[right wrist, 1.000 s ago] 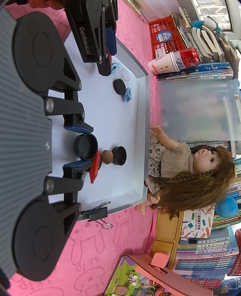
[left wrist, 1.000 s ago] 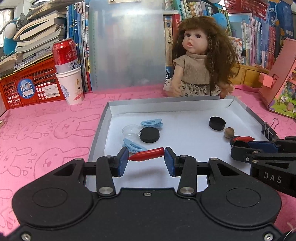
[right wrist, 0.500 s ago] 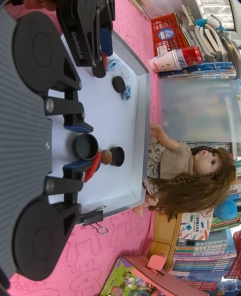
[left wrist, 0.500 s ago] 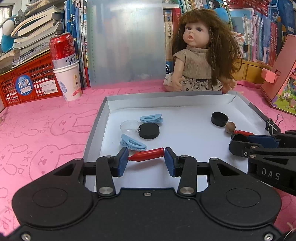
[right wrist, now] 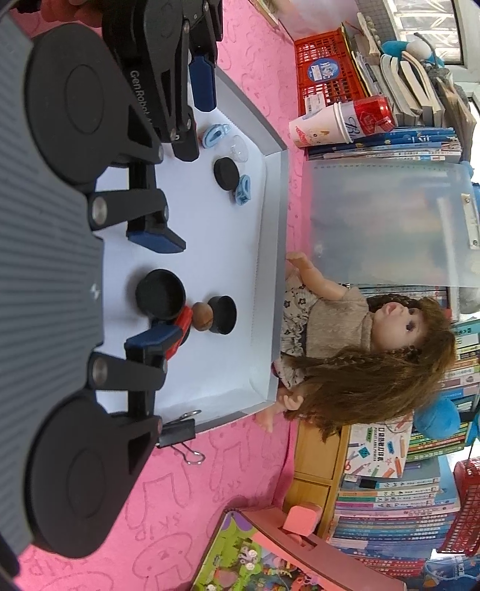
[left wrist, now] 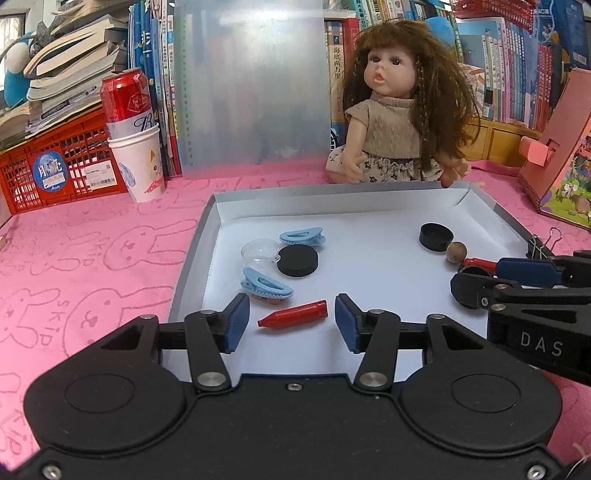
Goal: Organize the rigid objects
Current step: 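Lower both held objects into the tray and open both grippers, then withdraw both open grippers up and away from the tray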
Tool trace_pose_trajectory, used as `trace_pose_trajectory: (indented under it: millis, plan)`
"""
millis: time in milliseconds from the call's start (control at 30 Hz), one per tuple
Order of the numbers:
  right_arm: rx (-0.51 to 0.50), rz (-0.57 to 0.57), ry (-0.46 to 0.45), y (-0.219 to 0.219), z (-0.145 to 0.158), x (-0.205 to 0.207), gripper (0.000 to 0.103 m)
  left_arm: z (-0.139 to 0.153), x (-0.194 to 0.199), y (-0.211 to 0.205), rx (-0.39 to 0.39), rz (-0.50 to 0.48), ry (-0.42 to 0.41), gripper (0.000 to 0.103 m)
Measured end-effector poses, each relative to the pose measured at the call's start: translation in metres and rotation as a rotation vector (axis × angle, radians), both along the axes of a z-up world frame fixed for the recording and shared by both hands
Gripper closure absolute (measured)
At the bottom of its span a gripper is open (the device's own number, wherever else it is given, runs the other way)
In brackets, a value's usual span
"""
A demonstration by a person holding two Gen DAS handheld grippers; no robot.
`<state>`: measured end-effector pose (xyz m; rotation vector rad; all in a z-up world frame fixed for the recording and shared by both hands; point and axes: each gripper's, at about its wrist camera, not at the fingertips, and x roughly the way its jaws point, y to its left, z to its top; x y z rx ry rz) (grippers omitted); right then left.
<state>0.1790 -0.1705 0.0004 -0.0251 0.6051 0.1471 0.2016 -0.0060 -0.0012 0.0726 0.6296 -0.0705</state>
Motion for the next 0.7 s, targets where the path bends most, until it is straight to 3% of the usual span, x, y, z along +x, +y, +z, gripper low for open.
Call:
trace_pose_trajectory:
  millis: [133,700]
  plan:
    - [0.006,-0.005,-0.010,-0.001,0.003,-0.004,0.038,0.004,-0.005,0.000,-0.005,-0.003,-0.011,0.043]
    - [0.006,-0.031,-0.047,-0.009,0.014,-0.028,0.022,0.023,-0.039,0.002,-0.015,-0.016,-0.060,0.029]
